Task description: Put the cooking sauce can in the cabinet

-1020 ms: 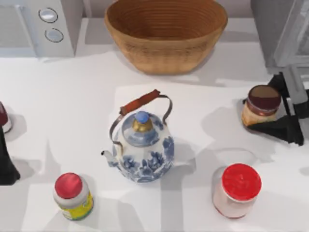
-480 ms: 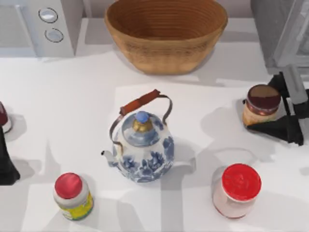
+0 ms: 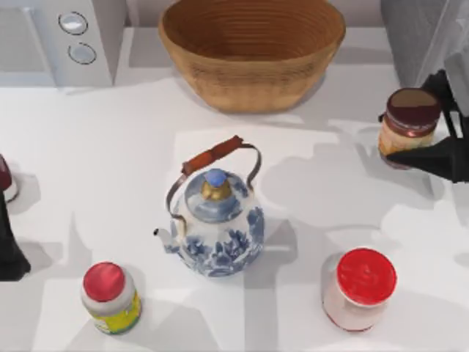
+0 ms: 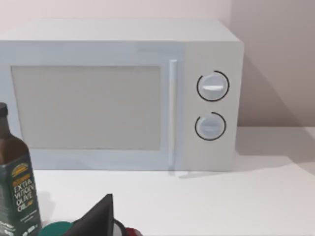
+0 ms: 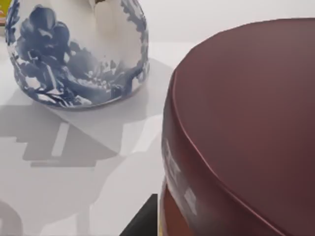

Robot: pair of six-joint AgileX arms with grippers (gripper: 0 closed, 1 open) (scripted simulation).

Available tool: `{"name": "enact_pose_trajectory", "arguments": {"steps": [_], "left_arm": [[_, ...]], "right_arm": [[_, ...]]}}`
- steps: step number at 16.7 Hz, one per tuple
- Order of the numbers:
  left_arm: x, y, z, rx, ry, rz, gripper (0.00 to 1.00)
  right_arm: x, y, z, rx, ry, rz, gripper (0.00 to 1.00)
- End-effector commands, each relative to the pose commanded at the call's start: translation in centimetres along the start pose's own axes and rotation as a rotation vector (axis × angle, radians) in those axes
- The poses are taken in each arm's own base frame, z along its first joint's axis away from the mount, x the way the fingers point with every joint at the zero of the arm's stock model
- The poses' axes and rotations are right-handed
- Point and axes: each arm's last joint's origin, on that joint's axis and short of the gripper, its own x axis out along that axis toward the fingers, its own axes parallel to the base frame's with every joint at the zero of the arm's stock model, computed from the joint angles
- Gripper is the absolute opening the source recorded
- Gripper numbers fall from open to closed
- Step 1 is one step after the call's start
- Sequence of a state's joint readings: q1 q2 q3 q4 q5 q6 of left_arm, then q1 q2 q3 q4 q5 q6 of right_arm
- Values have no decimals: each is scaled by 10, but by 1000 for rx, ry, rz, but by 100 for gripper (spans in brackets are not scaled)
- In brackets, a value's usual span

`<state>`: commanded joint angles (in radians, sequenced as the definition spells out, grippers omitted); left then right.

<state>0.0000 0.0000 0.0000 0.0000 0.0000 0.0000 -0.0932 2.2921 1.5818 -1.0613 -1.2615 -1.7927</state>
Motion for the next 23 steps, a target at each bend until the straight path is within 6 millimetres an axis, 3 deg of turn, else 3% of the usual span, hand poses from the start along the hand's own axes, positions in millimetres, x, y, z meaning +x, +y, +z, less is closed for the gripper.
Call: {"name": "enact_pose_trajectory", "arguments": {"steps": [6,15,19,23], "left_arm": [[0,0,0,0,0,0,100],[0,0,0,0,0,0,100],[0,0,0,0,0,0,100],[0,0,0,0,0,0,100]], "right_arm": [[-18,8,75,19,0,17,0],[-24,16,91,6,35,1,0],[-28,48,121,-10,160,-48,0],[-30,108,148,32,325,-188,0]]}}
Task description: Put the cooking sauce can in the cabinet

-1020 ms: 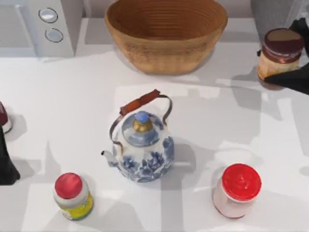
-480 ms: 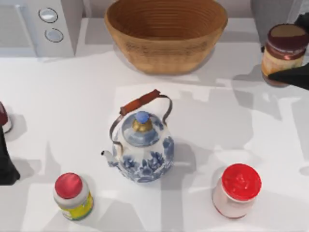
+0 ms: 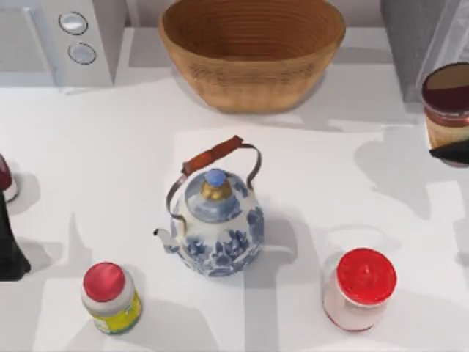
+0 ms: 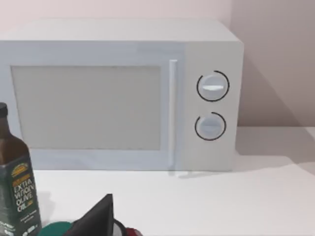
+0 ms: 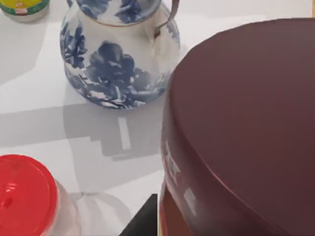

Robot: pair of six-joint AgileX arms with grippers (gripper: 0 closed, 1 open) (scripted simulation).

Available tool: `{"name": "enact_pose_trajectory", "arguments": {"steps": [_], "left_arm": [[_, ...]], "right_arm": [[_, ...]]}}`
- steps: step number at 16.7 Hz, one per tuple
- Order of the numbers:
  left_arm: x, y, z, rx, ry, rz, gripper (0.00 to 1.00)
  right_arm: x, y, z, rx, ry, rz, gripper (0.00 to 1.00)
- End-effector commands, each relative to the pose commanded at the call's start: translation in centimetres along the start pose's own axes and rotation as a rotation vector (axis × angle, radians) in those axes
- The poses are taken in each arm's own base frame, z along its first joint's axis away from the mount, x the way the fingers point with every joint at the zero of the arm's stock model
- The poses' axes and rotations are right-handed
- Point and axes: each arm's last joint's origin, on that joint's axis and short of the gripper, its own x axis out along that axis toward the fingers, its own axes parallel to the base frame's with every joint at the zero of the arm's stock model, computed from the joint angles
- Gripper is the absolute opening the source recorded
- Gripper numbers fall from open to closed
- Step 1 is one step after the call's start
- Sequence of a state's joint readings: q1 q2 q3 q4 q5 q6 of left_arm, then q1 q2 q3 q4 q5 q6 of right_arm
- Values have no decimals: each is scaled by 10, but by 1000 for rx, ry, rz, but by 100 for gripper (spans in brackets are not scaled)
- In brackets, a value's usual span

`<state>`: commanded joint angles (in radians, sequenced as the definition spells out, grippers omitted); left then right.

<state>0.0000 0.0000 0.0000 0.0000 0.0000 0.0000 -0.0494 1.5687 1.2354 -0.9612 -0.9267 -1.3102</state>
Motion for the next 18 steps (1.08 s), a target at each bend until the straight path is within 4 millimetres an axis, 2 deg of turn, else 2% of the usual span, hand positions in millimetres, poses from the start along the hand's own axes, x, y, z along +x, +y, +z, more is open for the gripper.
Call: {"name": "enact_pose_trajectory", "arguments": {"steps": [4,7,9,11,13,18], "left_arm": [[0,0,0,0,0,0,100],[0,0,0,0,0,0,100],[0,0,0,0,0,0,100],[0,0,0,0,0,0,100],[0,0,0,0,0,0,100],[0,0,0,0,0,0,100]], "right_arm": [[-17,79,2,103,107,-274,0],[-21,134,-16,202,86,-553,0],[-17,161,-35,269,15,-748,0],[-11,179,-54,331,-93,-929,0],[-5,189,-72,387,-219,-1081,0],[6,195,-98,470,-458,-1292,0]]}}
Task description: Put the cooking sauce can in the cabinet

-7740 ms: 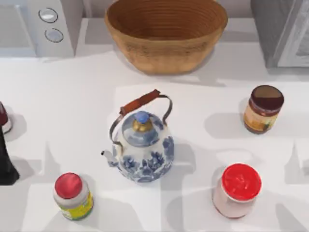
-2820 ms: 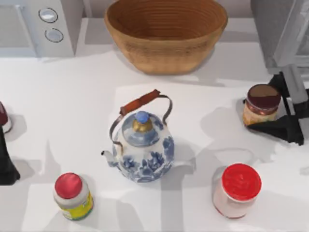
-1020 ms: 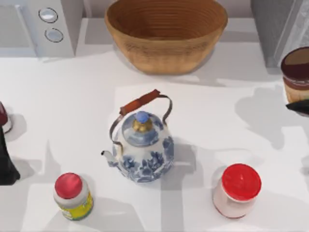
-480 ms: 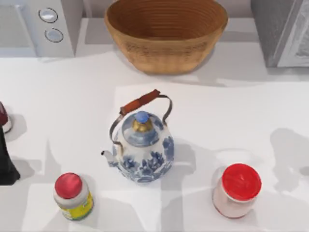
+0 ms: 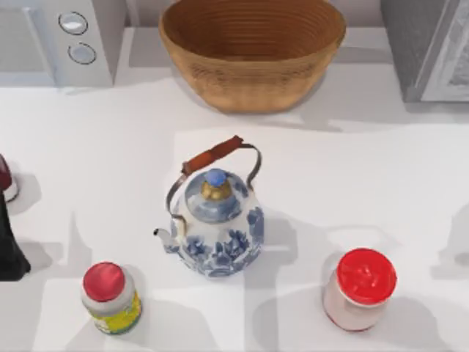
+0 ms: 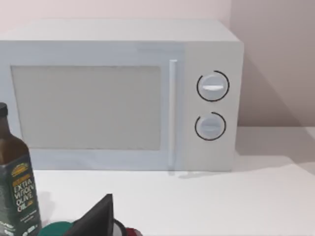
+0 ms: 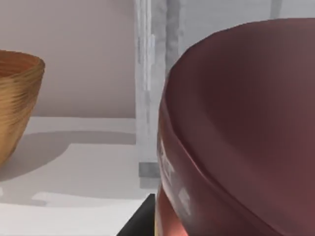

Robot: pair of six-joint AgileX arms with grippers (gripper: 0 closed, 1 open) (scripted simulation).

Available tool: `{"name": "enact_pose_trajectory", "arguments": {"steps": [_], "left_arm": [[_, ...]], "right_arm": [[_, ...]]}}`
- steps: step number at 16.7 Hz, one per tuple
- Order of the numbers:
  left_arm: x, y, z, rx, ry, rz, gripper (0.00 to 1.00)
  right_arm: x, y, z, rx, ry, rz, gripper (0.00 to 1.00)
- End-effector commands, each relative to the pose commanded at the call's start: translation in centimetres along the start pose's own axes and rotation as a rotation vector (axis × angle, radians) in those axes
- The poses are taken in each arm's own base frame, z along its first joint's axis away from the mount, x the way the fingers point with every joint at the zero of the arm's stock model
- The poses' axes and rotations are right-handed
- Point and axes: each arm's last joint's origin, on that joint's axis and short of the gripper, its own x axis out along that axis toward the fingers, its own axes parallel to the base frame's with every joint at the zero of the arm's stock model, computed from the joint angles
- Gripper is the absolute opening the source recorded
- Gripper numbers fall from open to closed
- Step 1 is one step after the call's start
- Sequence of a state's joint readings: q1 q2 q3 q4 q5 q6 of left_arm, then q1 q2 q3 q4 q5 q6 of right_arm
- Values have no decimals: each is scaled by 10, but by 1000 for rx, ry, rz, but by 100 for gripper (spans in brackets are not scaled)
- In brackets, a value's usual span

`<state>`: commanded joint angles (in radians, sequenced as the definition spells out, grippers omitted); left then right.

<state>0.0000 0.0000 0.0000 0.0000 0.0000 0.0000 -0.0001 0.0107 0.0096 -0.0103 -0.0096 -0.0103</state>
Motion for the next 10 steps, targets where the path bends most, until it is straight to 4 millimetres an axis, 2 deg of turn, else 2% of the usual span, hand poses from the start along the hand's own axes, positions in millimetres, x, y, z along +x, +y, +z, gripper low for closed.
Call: {"name": "enact_pose_trajectory", "arguments": {"steps": [7,10], "left_arm": [[0,0,0,0,0,0,100],[0,0,0,0,0,0,100]], "right_arm": [[0,0,-1,11,-6,-8,0],[0,0,14,12,9,-8,0]]}}
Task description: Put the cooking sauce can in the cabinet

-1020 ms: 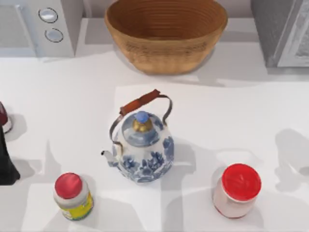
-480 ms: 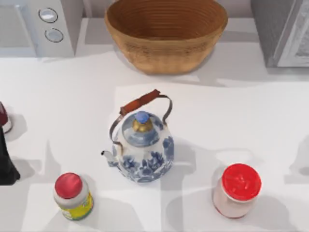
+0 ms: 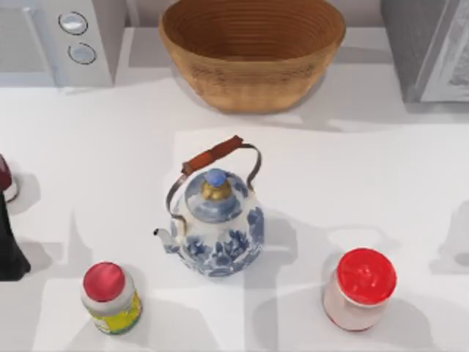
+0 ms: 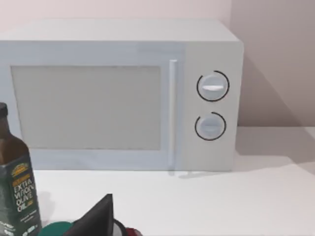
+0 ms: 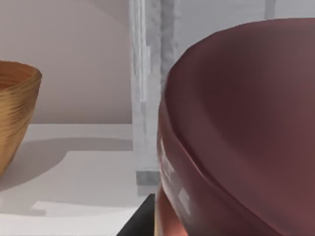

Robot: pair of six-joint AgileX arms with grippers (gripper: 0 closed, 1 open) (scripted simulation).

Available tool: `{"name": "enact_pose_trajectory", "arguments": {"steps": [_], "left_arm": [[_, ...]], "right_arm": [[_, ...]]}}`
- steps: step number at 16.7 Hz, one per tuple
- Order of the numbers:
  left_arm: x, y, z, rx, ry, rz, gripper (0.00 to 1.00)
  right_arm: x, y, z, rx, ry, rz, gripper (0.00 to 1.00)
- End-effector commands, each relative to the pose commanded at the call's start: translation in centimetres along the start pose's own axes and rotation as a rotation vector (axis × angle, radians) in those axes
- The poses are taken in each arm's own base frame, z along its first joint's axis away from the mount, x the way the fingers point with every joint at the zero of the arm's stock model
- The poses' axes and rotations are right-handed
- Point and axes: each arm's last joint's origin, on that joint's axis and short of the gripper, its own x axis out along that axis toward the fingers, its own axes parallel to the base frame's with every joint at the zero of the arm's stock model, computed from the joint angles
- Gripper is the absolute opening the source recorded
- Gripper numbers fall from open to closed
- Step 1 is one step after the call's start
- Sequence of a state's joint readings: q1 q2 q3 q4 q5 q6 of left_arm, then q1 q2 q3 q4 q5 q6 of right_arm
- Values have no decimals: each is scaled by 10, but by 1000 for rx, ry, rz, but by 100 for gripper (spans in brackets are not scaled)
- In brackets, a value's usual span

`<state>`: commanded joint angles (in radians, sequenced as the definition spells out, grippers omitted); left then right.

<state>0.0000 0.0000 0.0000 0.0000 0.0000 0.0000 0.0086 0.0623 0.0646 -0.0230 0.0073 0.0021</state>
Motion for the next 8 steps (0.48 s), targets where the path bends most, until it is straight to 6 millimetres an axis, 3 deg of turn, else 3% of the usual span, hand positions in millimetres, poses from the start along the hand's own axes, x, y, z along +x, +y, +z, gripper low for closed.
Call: {"name": "enact_pose_trajectory", "arguments": {"steps": [4,8], "left_arm": [[0,0,0,0,0,0,100],[0,0,0,0,0,0,100]], "right_arm": [[4,4,57,2,32,11,0],[22,11,149,6,40,27,0]]}}
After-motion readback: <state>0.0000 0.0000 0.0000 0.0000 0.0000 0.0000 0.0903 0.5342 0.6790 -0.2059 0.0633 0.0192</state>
